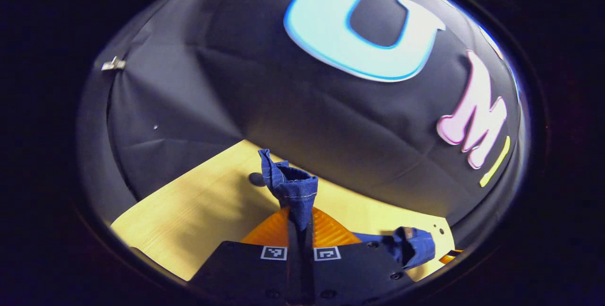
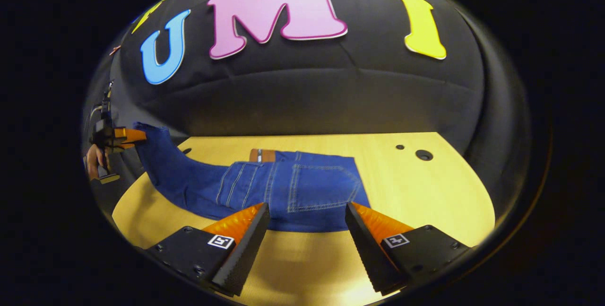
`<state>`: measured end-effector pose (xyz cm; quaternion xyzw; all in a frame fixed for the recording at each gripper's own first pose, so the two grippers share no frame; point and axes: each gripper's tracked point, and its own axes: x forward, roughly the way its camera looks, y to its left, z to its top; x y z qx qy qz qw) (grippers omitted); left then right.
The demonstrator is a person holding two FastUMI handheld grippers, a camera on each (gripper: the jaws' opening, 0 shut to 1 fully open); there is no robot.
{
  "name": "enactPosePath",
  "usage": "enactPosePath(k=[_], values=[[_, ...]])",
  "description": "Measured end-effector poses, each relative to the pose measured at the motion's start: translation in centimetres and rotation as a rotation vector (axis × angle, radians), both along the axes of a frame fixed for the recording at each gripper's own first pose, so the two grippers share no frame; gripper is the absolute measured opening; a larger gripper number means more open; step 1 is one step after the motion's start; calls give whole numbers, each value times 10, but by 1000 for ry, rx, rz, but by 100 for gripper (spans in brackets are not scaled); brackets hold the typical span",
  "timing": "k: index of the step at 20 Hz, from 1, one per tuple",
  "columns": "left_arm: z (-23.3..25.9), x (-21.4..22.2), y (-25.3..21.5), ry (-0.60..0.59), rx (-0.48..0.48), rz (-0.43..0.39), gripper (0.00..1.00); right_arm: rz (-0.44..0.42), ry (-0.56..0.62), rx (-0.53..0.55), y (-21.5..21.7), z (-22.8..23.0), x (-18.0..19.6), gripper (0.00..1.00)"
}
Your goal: Grasp the waist and the cuffs of the jeans and fold them to make the two legs overlap; first hold the waist and fold one-third of the jeans toward the cuffs, then hold the cuffs and fold the remaining one-third in the same direction to finish folding.
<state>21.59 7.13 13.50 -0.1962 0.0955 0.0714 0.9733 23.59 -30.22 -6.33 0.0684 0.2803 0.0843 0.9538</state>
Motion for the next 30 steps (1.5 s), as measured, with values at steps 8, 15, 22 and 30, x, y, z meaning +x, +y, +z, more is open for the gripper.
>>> enactPosePath(k=[8, 15, 22, 30], values=[[107, 28, -242, -65, 149, -350, 6, -143, -103, -77, -99, 65, -11, 98], [-23, 74, -450, 108, 144, -619, 6, -204, -41, -89, -164, 61, -59, 98], [-92, 75, -509, 187, 219, -666, 49, -277, -48, -55, -183, 70, -87, 98], [-30, 3, -439, 49, 150, -555, 97, -264, -119, -33, -167, 118, -101, 98]])
